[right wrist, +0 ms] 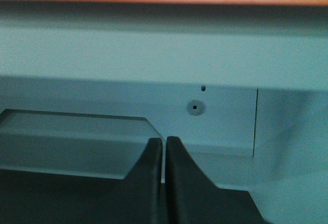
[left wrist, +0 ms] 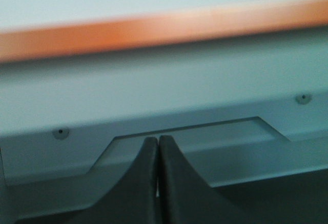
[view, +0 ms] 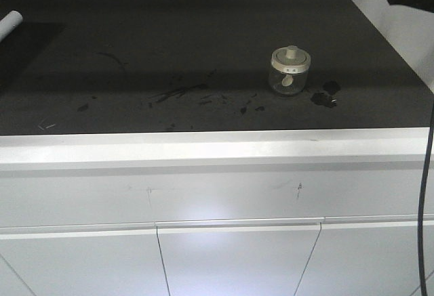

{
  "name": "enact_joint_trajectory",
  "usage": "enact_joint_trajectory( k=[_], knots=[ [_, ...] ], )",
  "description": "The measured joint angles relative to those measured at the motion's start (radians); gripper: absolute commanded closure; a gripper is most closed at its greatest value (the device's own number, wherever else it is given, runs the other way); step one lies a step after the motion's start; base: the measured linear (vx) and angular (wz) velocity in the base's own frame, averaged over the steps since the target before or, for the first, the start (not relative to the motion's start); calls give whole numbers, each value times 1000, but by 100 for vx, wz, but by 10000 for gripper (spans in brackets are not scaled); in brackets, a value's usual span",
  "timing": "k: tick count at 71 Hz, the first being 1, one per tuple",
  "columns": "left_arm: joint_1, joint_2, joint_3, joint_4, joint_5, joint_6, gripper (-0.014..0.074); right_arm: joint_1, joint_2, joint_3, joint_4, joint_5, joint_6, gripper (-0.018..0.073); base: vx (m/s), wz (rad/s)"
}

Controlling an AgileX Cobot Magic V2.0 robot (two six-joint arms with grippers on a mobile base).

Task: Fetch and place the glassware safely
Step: 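Release the sash and lower the right gripper toward the worktop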

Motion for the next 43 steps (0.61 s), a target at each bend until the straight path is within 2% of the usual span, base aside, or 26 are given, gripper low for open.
enact_joint_trajectory(
  k=[20,43],
  knots=[
    [0,-82,158,0,0,-36,603,0,-103,190,-30,-9,26,560,0,0],
    [0,-227,365,0,47,-36,603,0,-217,311,-130,-6,64,560,0,0]
  ],
)
